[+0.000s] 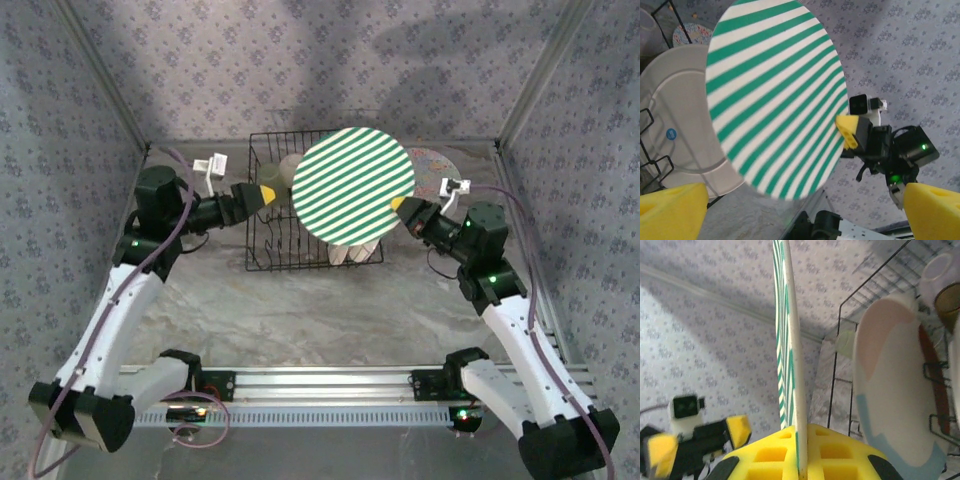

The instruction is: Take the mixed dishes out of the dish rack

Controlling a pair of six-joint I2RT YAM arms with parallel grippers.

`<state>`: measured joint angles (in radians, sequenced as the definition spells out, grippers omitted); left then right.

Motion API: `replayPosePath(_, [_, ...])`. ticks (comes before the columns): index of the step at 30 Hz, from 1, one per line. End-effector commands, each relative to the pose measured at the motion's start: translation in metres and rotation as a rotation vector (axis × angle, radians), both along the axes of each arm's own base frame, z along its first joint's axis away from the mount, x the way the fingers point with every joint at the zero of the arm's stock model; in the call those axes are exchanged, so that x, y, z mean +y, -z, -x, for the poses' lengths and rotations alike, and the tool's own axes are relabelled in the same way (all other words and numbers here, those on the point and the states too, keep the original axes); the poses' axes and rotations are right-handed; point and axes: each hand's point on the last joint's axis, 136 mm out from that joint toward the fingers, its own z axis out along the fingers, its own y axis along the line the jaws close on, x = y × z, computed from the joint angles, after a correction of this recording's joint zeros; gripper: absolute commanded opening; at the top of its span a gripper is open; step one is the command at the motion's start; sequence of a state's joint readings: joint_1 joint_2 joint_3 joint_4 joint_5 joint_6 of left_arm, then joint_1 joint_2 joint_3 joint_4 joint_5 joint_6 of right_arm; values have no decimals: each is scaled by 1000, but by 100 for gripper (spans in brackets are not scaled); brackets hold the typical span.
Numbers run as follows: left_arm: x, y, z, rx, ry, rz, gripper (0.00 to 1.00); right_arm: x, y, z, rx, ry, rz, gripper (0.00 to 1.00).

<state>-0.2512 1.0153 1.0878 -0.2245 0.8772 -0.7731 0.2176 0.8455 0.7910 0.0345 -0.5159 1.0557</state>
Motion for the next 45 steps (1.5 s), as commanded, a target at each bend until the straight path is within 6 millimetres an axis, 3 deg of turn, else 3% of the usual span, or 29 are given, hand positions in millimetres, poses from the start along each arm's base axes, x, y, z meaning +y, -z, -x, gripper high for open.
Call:
replayPosePath(1, [5, -13, 20, -114, 16, -56, 99, -23, -50, -7, -128, 67, -65, 0])
replayPosePath(9, [13, -2, 50, -226, 36, -115, 99, -111, -28, -64, -88, 327, -66, 0])
replayPosePath(14, [21, 4, 56, -322, -16, -139, 99, -151, 0, -94, -40, 449, -62, 0])
replayPosePath(20, [35, 25, 54, -446, -134, -165, 99, -191, 39, -134, -2, 539, -22, 0])
replayPosePath(27, [34, 35, 54, -424, -129, -174, 99, -203, 88, -186, 54, 518, -40, 0])
replayPosePath(34, [37, 38, 58, -432, -136, -194, 99, -192, 138, -227, 114, 458, -65, 0])
replayPosePath(45, [40, 42, 56, -420, -154, -210, 99, -184, 179, -251, 170, 434, -77, 0])
